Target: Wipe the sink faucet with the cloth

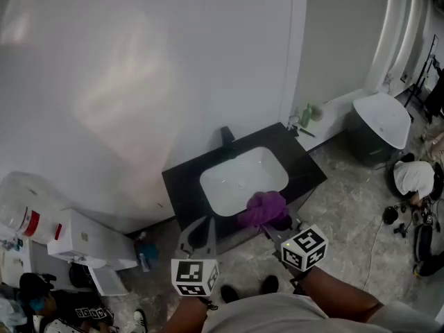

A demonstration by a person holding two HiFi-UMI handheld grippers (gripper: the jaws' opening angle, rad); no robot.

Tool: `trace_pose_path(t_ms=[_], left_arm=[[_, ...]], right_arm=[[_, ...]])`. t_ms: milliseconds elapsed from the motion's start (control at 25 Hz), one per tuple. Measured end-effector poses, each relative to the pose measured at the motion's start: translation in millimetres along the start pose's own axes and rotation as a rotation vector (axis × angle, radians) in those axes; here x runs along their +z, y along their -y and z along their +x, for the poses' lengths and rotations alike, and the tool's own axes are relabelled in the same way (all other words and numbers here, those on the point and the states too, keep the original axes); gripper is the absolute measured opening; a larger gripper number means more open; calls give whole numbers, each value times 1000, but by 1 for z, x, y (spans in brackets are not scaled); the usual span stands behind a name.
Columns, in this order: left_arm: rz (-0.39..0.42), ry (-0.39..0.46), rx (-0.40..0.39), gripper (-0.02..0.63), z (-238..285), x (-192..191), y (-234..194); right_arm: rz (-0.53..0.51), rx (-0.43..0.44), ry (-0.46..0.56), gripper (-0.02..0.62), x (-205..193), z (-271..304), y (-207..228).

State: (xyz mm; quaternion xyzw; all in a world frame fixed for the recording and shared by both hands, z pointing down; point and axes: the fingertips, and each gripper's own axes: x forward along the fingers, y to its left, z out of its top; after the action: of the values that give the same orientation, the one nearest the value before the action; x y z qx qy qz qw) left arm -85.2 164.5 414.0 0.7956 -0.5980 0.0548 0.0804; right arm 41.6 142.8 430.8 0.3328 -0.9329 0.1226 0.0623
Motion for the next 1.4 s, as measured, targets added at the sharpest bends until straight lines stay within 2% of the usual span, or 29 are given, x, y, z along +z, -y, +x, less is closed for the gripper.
trace_pose_path(t_ms=[560,840,1120,1400], left_arm=[[-14,-22,10,8,11,-11,7],[-29,-48,21,8,24,-23,39],[-12,-49,33,8,43,-15,75],[-18,-61,35,8,85,-16,52]], right_arm=[[5,10,-11,63,-10,-2,10],[40,23,-3,65,-18,-27,40],[58,75,-7,66,-17,-41,60],[46,100,-38,66,-15,-1,80]])
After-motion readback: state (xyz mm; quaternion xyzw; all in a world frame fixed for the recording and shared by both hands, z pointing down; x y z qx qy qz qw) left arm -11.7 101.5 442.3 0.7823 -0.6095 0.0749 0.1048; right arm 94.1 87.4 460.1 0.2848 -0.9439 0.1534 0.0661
